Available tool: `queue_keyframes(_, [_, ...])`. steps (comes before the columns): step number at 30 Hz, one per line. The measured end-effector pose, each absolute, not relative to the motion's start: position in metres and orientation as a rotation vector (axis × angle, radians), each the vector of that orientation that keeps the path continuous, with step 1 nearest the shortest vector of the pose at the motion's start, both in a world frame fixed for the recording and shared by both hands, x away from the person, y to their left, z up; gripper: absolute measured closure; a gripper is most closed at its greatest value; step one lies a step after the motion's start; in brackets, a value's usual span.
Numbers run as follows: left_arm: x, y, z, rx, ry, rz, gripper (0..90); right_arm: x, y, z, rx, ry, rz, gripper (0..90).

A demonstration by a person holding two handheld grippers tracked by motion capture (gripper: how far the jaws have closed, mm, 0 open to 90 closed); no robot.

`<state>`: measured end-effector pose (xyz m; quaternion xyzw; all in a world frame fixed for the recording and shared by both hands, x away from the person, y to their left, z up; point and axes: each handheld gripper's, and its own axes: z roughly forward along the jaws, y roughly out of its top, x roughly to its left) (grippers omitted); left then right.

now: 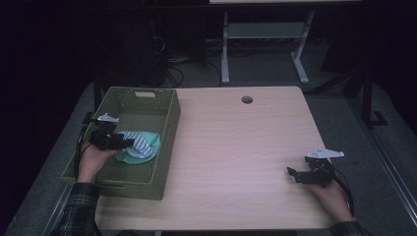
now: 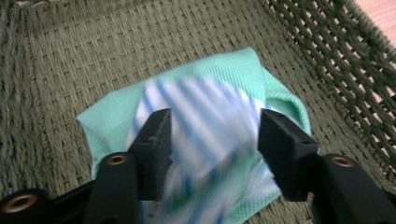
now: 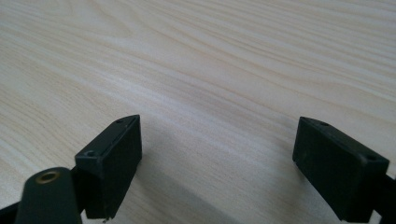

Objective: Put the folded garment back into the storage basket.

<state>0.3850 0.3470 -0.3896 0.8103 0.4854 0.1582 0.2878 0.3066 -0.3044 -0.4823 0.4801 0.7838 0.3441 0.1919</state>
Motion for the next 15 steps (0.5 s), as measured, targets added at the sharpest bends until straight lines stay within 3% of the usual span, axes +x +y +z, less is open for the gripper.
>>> queue_keyframes(9, [0.382,0.336,-0.379,2.123,1.270,0.415,21.2,0.307,-0.304,-0.482,1.348,2.200,0.966,15.4])
queue_keyframes(15, [0.379,0.315,-0.363,2.121,1.208,0.412,16.6,0.307,-0.304,-0.482,1.348,2.200,0.966,15.4])
